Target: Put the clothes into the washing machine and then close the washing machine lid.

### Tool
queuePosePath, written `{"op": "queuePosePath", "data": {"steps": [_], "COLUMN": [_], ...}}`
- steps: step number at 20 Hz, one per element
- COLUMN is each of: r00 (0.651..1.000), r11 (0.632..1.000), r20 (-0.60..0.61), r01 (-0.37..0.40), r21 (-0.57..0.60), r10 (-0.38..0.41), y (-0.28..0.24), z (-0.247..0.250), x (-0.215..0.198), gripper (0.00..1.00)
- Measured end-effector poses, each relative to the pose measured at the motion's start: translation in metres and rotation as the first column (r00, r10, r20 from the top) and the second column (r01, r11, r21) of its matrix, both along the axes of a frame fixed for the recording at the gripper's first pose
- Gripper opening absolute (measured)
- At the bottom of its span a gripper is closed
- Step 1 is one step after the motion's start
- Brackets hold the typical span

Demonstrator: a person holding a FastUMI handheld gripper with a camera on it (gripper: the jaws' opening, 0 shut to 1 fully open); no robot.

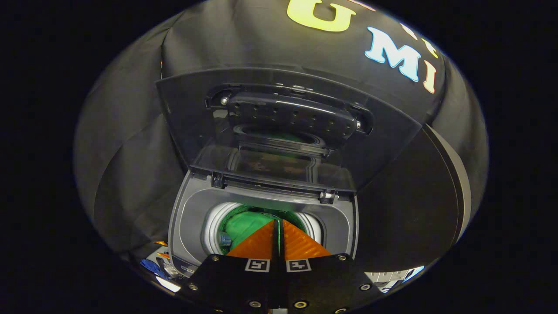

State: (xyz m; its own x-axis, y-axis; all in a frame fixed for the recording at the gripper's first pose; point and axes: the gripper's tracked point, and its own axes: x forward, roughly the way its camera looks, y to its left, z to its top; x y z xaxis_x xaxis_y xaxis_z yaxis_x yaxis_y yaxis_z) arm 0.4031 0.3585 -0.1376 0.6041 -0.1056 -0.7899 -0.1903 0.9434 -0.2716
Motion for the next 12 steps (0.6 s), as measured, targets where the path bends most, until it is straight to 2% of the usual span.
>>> {"op": "queuePosePath", "data": {"steps": [3, 6, 8, 11, 12], "r00": [1.000, 0.997, 0.997, 0.996, 0.996], "r11": [1.000, 0.997, 0.996, 0.996, 0.996], "r20": [-0.018, -0.012, 0.008, 0.001, 0.005], "r01": [0.020, 0.071, 0.082, 0.085, 0.094], "r21": [0.016, -0.016, 0.014, 0.013, -0.005], "r10": [-0.020, -0.071, -0.083, -0.085, -0.094], "y": [-0.002, -0.015, -0.012, -0.014, -0.019], "z": [-0.010, -0.009, -0.005, -0.005, -0.005], "x": [-0.003, -0.005, -0.005, -0.008, -0.008], "gripper": [0.00, 0.00, 0.00, 0.98, 0.97]}}
